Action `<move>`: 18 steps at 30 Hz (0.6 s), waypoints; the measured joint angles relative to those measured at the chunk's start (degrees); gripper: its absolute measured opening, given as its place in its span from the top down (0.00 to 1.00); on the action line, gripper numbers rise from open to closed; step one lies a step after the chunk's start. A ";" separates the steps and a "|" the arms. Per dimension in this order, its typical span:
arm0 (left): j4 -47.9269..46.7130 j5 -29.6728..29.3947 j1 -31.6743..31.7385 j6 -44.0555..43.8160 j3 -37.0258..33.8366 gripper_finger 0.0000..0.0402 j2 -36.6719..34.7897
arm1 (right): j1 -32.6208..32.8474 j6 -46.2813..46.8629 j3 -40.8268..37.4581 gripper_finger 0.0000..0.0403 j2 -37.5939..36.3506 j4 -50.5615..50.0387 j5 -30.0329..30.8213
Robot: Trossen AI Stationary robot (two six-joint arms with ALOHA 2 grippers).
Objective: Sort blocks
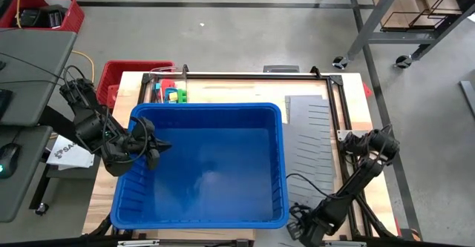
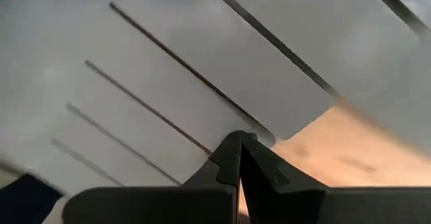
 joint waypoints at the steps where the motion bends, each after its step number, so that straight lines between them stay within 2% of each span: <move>1: 0.00 0.01 0.00 -0.01 0.00 1.00 0.00 | 0.25 -0.02 0.01 1.00 0.04 1.23 -0.28; 7: 0.00 -0.09 0.00 0.02 0.00 1.00 0.00 | 2.85 -0.42 0.08 1.00 0.08 5.56 -5.92; 11: 0.00 -0.11 0.00 0.07 0.00 1.00 0.00 | 4.95 1.31 0.08 1.00 -0.15 7.11 -7.31; 13: 0.02 -0.11 0.00 0.05 0.00 1.00 0.00 | 5.54 1.33 0.08 1.00 -0.56 9.54 -6.99; 18: 0.37 -0.11 0.00 0.03 0.00 1.00 0.00 | 6.45 0.76 0.13 1.00 -1.69 19.63 -1.24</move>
